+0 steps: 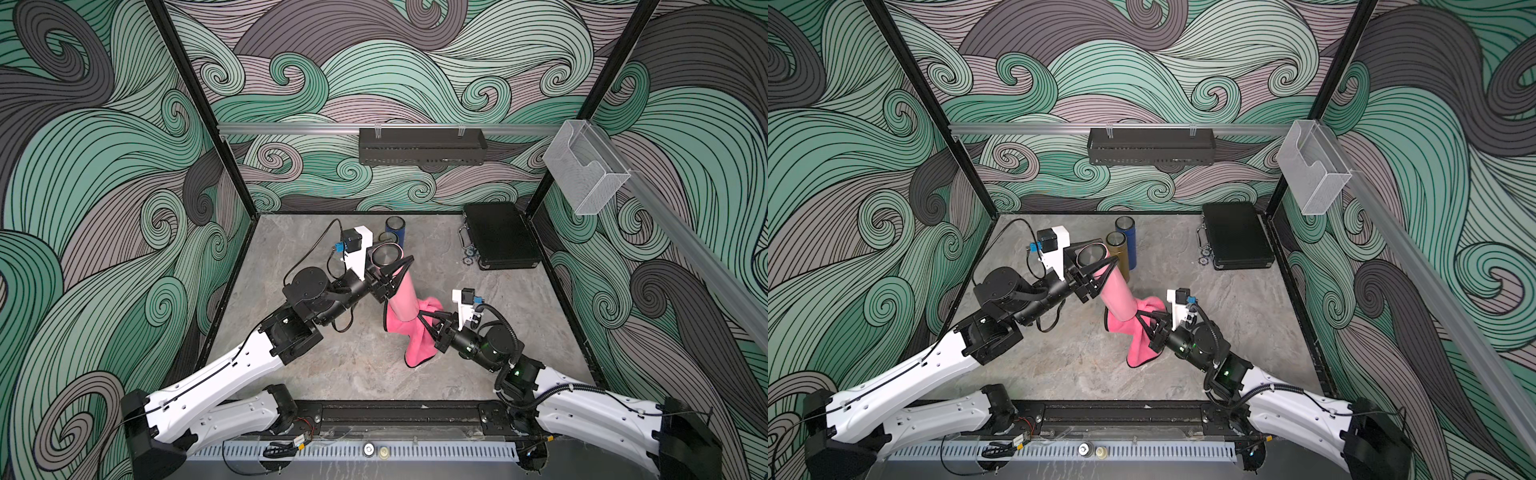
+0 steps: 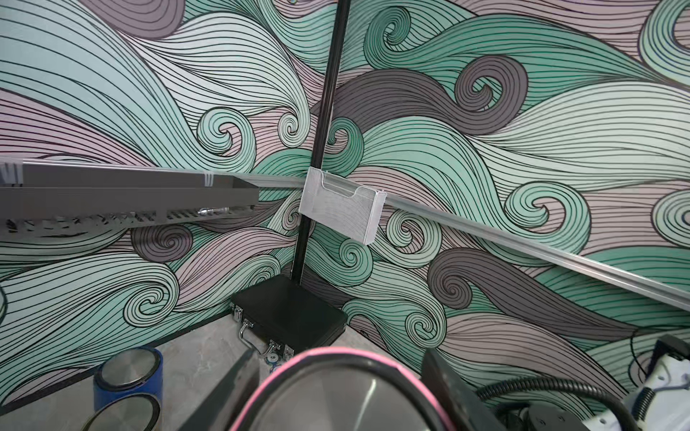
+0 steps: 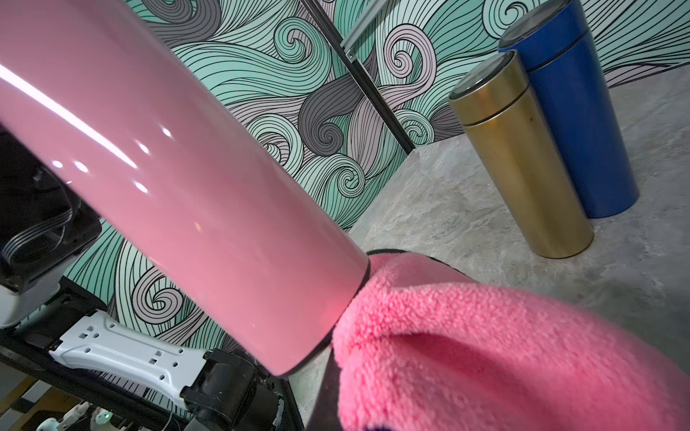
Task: Wipe the surface of the thermos
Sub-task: Wipe the dirt from the surface of the thermos.
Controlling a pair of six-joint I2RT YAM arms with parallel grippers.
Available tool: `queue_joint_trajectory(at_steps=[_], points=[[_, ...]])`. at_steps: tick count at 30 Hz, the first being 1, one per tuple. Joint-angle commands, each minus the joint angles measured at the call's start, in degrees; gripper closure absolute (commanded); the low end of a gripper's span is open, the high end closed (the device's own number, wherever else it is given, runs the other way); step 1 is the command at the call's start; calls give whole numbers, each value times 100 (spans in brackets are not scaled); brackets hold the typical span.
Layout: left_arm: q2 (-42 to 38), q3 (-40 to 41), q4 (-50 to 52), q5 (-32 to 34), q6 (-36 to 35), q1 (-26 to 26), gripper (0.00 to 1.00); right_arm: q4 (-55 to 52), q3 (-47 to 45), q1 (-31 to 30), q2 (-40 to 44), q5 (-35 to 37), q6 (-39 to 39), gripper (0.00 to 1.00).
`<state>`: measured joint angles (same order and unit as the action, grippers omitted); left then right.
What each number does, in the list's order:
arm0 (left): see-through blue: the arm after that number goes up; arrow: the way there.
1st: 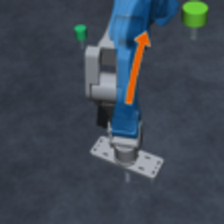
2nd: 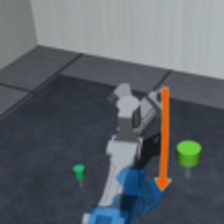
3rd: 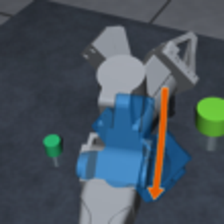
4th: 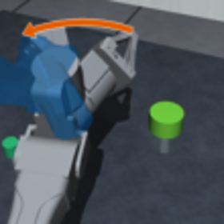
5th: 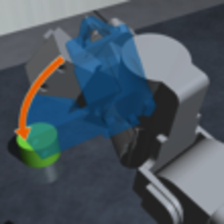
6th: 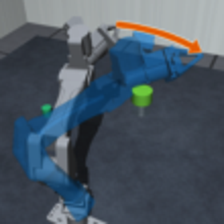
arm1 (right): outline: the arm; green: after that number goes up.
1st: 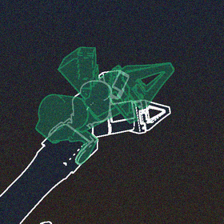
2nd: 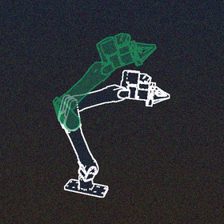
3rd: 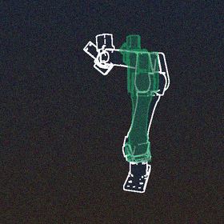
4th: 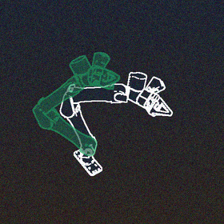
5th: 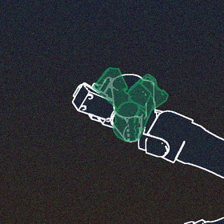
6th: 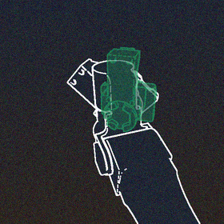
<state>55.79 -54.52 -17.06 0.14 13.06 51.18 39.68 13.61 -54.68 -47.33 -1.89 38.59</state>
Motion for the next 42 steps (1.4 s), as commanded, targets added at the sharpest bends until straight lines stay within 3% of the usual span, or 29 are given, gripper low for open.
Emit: queue_joint_trajectory(at_steps=[1,8,14,19,25,29,32,37,42], points=[[8,-365,-125,233,268,40,100,881,215,-210,-21,-107,-76,100],[55,-290,-371,295,529,40,100,764,453,-531,-135,-55,-321,100],[-226,-317,-82,698,446,35,100,-469,324,-277,349,1106,-258,100],[-393,-233,-96,882,550,33,100,-420,336,-28,339,600,-176,100],[-248,-222,-365,150,435,39,100,112,844,-654,-379,190,-476,100],[-257,-169,-459,12,364,41,100,343,1025,-721,-499,32,-472,100],[-284,-153,-457,-56,306,41,100,379,1032,-722,-391,-9,-522,100],[-353,-91,-425,-19,284,41,100,-32,861,-711,107,494,-711,100],[-387,-55,-372,194,51,41,100,-13,792,-763,348,182,-722,100]])
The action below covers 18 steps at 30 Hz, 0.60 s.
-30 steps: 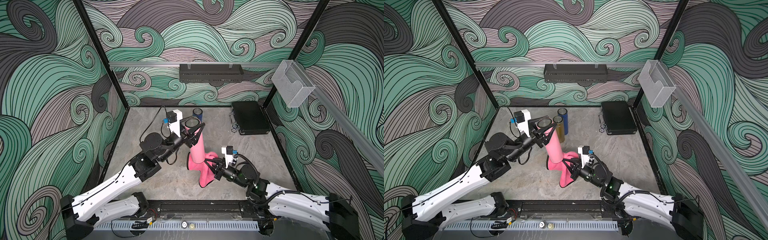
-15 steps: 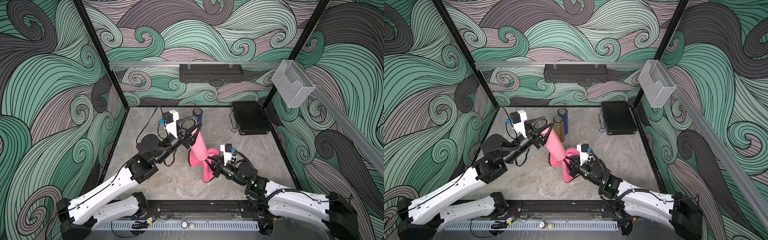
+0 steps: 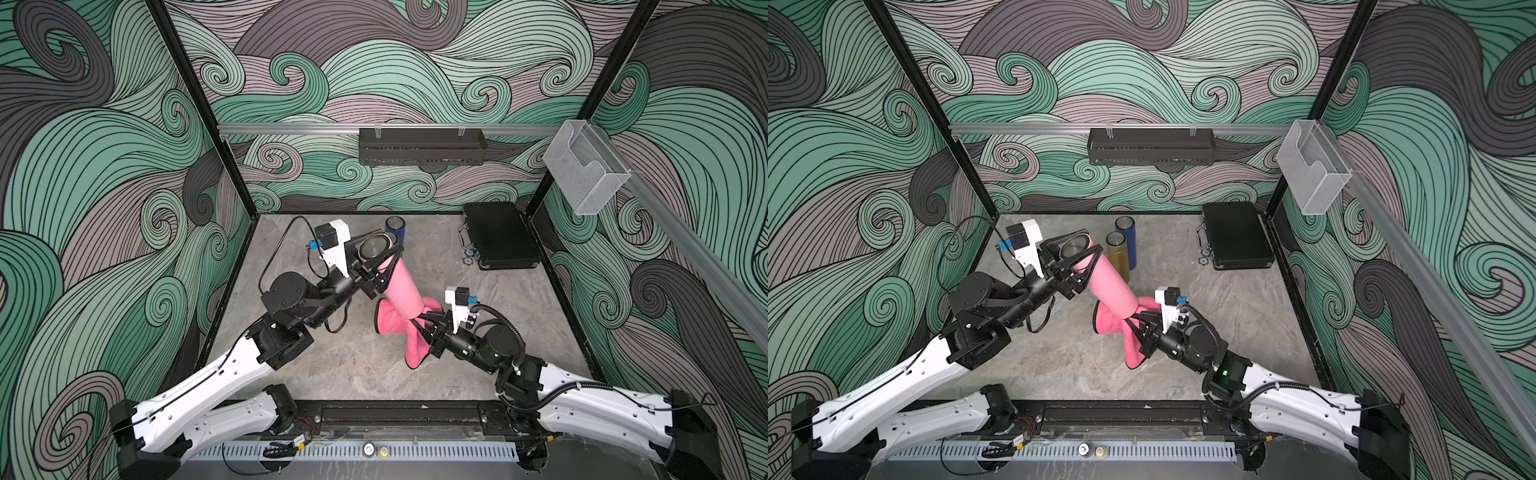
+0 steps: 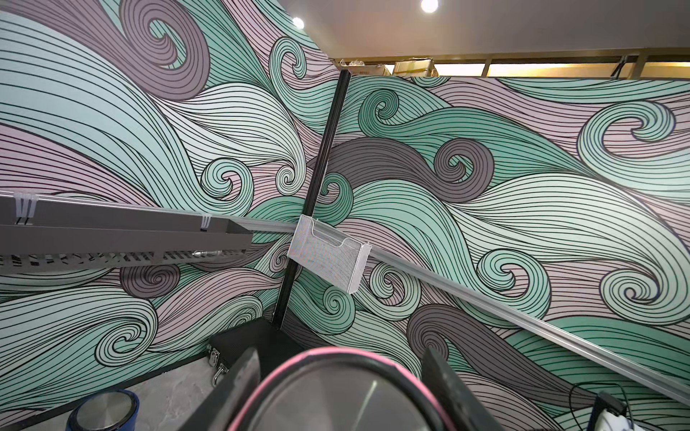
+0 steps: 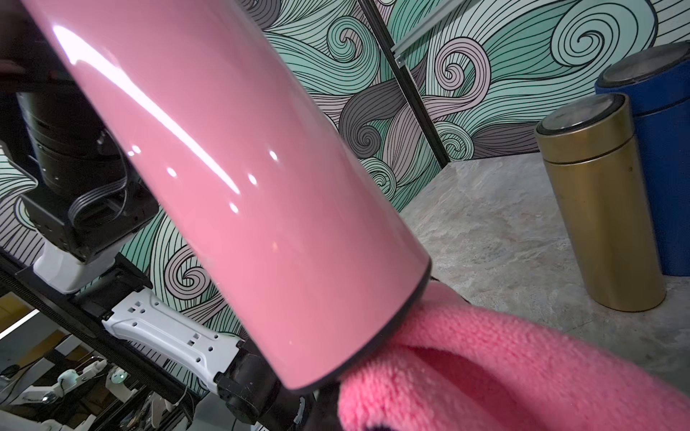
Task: Wipe the surface of the thermos
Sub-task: Wipe the dirt from the surface of the thermos.
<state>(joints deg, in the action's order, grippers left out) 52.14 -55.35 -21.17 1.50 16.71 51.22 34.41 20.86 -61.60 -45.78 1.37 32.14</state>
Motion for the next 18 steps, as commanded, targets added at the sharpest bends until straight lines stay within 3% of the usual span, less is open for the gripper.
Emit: queue_joint_trajectory(at_steps=[1,8,14,18], points=[[1,35,50,132,-374,37,100,465,58,-89,245,-121,-92,100],[206,70,-142,-1,-410,36,100,57,111,-91,206,419,-235,100],[397,10,-344,-204,-374,36,100,670,681,-404,-838,-382,-211,100],[379,49,-349,-149,-360,32,100,493,845,-543,-887,3,-395,100]])
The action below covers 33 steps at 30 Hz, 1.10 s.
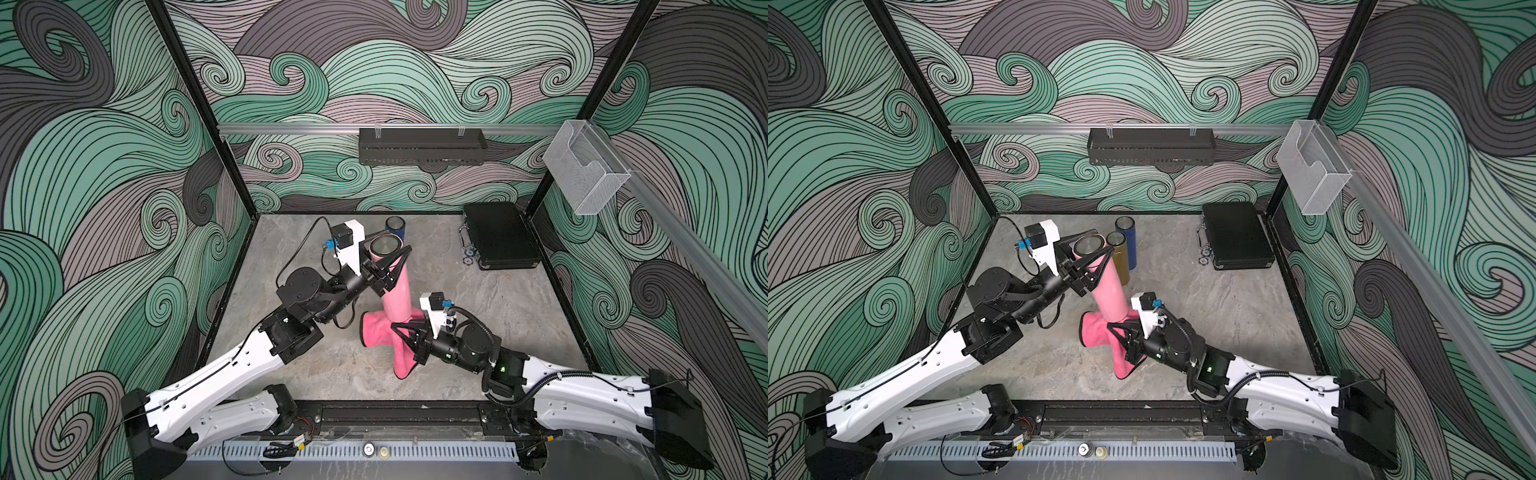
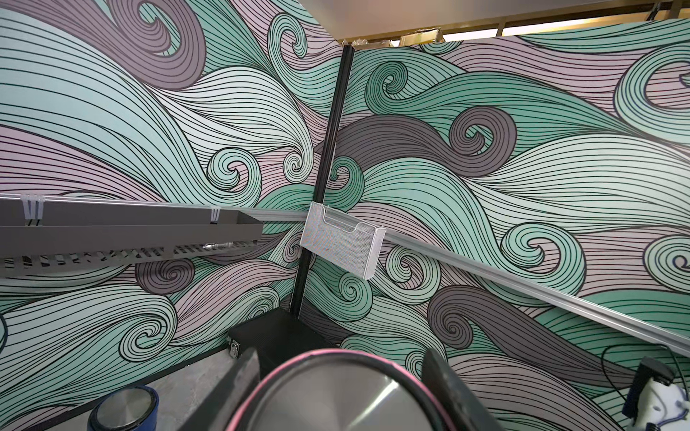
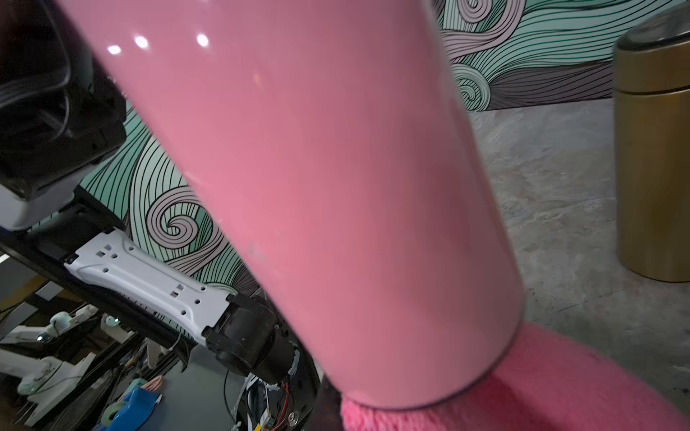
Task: Wipe the surface of the thermos
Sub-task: Wipe the dirt from the surface of the thermos.
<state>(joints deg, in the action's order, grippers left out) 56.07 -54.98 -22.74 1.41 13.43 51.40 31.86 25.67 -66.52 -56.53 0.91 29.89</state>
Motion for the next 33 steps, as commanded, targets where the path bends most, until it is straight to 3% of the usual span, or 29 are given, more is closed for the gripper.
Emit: queue_joint_trajectory(at_steps=[1,9,27,33], points=[[-50,40,-196,-141,-33,18,100,689,313,-5,301,198,-182,100],[-368,198,-106,-96,-13,20,100,242,-135,791,821,428,175,100],[-1041,405,461,869,-303,11,100,-303,-425,986,1041,721,-238,100],[-1107,424,616,739,-339,6,100,-362,-573,1025,1209,959,-275,100]])
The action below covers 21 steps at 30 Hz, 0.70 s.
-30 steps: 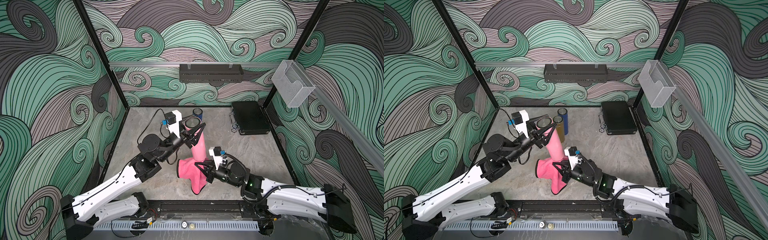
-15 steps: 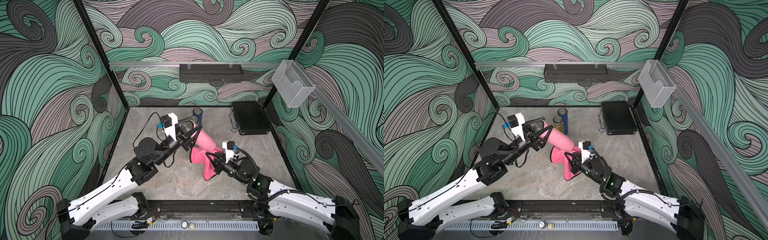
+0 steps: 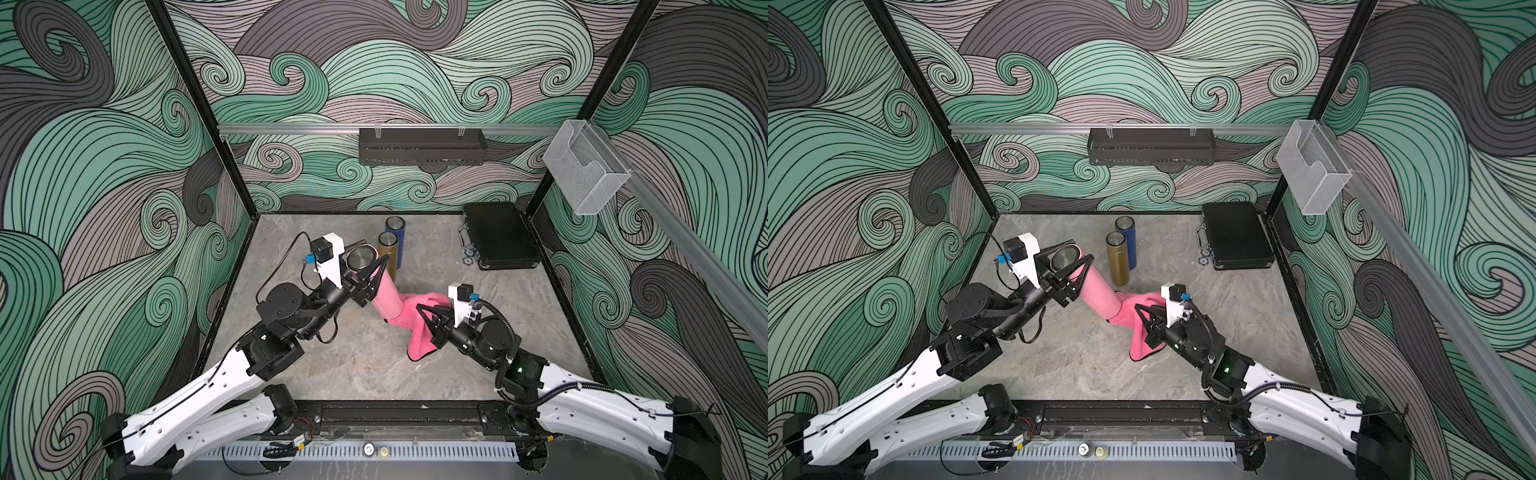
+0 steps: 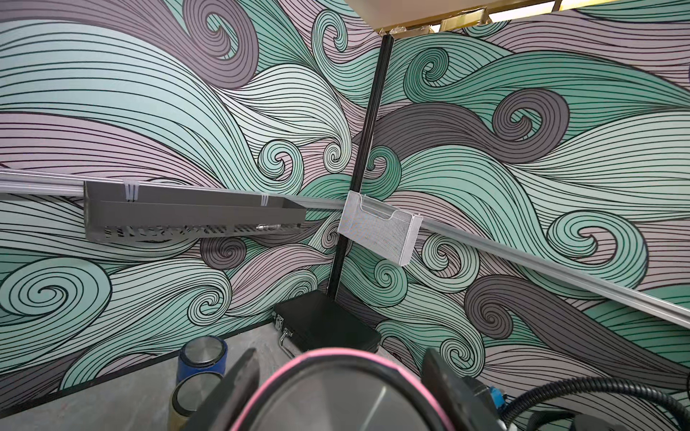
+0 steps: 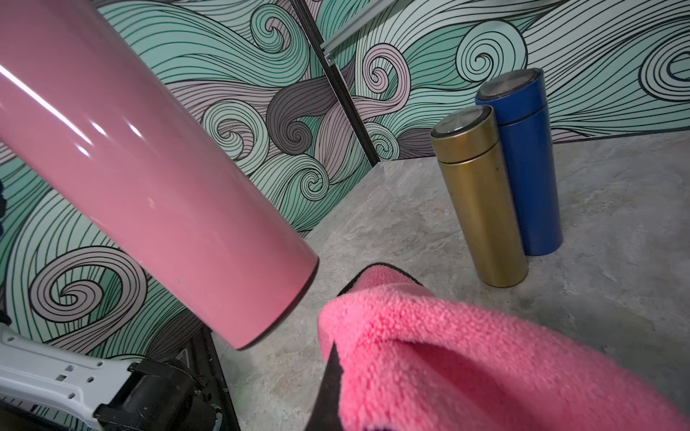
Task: Wipe the surface of the thermos
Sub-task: Wipe the dirt from the surface of the thermos, then place the thermos at the center of the board, then place the cleaning item at the center of the board.
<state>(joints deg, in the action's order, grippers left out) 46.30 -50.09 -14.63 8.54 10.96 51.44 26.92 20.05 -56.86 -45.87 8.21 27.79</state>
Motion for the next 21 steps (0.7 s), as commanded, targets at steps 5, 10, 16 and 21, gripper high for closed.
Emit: queue_joint_trajectory(at_steps=[5,10,16,21], points=[[55,-34,281,654,-646,-7,100,-1098,282,180,621,1139,-78,100],[823,38,275,1619,-1189,-400,100,-2477,643,679,690,1846,65,100],[1675,462,-499,1307,-878,-1308,100,-2946,750,1034,345,1710,75,100],[2270,545,-939,903,-600,-1977,100,-2928,731,1072,113,1564,111,100]])
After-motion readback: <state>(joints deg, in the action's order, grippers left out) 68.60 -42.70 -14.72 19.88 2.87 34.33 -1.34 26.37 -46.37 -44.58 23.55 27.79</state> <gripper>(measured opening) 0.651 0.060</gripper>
